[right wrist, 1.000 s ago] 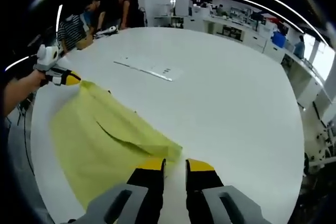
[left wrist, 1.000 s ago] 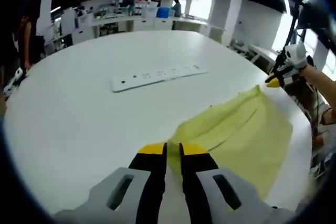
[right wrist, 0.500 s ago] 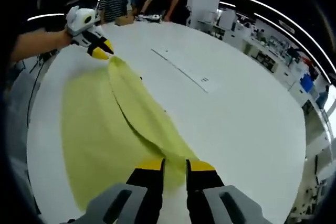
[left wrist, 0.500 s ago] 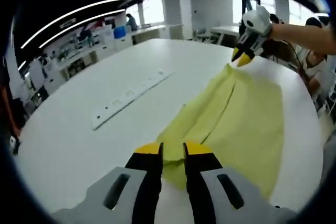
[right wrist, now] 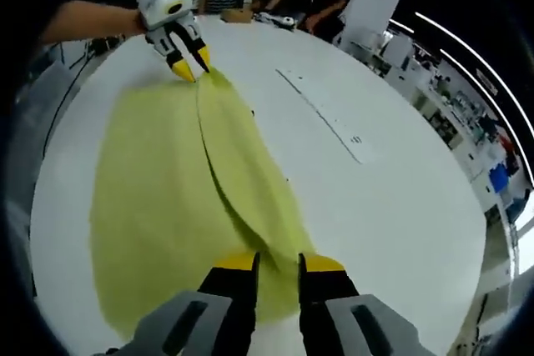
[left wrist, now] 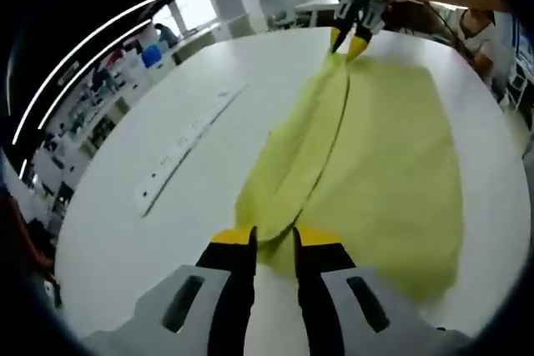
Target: Fold the garment on the visible template until the final outline fits inside the template.
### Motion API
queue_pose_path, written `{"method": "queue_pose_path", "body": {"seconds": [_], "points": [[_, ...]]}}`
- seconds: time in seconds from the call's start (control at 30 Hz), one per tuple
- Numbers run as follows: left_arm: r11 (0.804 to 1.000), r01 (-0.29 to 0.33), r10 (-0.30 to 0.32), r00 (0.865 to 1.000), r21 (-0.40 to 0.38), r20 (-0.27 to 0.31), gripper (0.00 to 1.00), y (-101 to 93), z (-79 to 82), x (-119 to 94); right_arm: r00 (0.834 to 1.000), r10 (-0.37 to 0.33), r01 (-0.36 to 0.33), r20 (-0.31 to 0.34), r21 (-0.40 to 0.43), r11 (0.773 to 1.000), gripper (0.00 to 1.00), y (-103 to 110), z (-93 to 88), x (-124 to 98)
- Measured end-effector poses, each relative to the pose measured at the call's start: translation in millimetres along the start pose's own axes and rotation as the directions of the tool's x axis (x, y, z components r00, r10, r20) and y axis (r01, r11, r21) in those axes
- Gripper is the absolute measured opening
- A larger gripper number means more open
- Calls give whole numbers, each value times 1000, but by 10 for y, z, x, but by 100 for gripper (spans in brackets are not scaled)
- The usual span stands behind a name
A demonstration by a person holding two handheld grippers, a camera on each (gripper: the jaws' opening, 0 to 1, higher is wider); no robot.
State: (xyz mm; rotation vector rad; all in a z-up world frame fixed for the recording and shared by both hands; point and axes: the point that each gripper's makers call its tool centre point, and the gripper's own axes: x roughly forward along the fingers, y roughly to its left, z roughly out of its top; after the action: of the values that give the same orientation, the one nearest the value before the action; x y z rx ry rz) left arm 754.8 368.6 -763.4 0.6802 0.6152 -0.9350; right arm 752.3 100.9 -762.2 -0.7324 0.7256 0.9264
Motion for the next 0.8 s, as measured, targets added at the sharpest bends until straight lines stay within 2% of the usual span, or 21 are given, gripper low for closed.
{"method": "queue_pose_path", "body": {"seconds": [0.1,0.23,0.3,0.63,0.8], "points": [[1000,-2,2,999,14,-32,6,3,-50,22,1000,5,-5,1,-19,1000,10,9,13,27],[1000,-3,3,999,10,-46,0,14,-78,38,1000,13,-15,-25,-60,998,4,32,-28,59],[1000,-12,13,998,20,-56,0,24,-88,45,999,19,-21,-37,-67,998,0,45,-57,64],[999,-41,44,997,35,-64,0,73,-77,56,999,19,-21,-27,-52,998,0,21,-64,43],[997,-64,63,997,-38,-39,0,158,-42,53,1000,-5,4,8,18,1000,0,-79,-33,46]]}}
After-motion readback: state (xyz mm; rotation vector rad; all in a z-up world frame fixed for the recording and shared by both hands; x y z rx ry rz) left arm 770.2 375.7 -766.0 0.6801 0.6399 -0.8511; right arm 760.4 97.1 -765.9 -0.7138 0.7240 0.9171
